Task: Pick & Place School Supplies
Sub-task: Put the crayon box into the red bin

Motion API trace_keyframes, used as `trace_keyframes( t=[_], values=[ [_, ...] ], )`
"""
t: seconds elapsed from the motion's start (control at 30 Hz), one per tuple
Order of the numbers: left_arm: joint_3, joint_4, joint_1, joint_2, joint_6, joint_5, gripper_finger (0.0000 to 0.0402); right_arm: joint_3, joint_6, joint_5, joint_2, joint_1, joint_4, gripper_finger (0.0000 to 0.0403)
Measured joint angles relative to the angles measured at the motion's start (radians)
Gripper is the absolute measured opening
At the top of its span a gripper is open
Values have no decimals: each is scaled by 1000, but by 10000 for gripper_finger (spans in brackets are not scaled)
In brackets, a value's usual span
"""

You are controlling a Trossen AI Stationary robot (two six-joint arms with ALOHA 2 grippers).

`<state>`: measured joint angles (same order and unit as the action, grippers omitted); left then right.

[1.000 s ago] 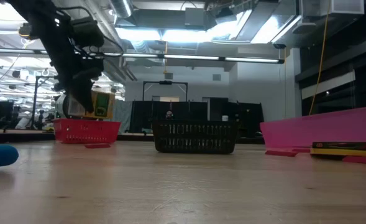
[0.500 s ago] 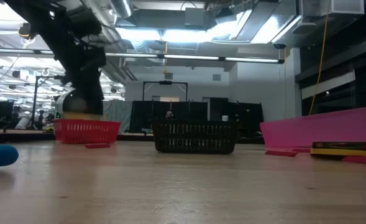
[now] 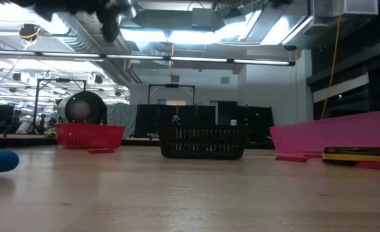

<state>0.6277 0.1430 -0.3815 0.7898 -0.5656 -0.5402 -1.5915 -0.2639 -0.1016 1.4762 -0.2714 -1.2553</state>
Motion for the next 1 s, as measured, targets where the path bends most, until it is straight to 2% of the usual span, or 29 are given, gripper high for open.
trace_keyframes(
  t=[0.1, 0.23, 0.3, 0.4, 0.5, 0.73, 0.87, 1.0],
  values=[
    [5, 66, 105, -1, -7, 145, 109, 162, -182, 81, -66, -48, 88, 100],
    [28, 30, 231, 7, 44, 342, 104, 412, -558, 158, -161, -109, 280, 100],
    [46, -28, 289, 9, 79, 436, 104, 516, -719, 142, -212, -151, 403, 100],
    [96, -135, 376, 17, 174, 594, 104, 627, -863, 31, -261, -230, 546, 100],
    [162, -310, 471, 31, 276, 777, 102, 672, -853, -52, -251, -314, 604, 100],
    [317, -590, 660, 95, 396, 1172, 99, 676, -722, -232, -68, -504, 633, 100],
    [349, -674, 716, 113, 379, 1281, 92, 666, -718, -341, 21, -541, 618, 100],
    [350, -742, 739, 123, 310, 1289, 82, 612, -646, -387, 103, -531, 514, 100]
  ],
)
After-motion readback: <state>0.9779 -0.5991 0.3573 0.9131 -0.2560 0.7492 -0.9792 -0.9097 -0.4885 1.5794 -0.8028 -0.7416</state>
